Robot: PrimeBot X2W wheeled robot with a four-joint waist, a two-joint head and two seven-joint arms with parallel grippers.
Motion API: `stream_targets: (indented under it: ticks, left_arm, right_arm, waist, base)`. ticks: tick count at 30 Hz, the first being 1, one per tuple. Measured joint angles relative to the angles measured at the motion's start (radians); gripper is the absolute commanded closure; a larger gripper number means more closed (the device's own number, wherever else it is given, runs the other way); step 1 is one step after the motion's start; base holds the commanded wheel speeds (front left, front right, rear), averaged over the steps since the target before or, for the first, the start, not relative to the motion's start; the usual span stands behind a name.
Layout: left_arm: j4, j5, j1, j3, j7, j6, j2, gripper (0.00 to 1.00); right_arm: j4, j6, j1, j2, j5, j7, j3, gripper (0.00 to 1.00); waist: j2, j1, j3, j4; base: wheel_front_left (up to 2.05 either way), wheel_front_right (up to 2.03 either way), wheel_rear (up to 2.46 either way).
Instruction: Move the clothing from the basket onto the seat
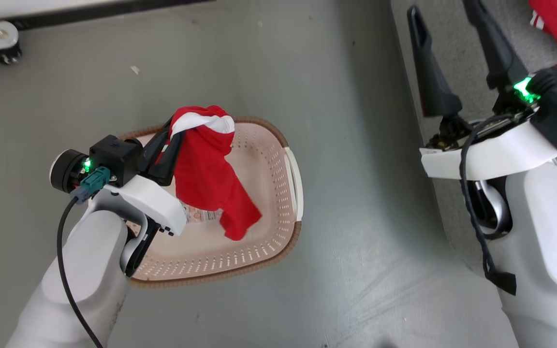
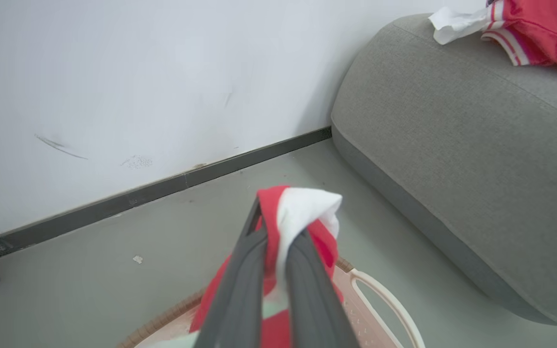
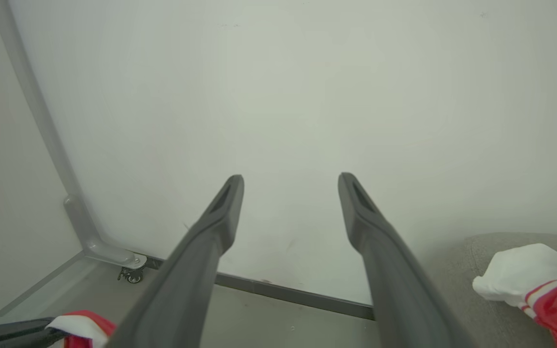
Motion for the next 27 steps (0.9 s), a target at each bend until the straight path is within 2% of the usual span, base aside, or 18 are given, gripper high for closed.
stream_targets:
  ticks: [27]
  left_arm:
    - [-0.135, -0.012, 0.043, -0.004, -0.008, -0.001, 0.01, 1.0]
  right_arm:
    - [0.093, 0.0, 0.182, 0.0, 0.0, 0.0, 0.029, 0.0]
  waist:
    - [0.0, 0.0, -0.228, 0.018]
  base:
    - [0.0, 0.0, 0.0]
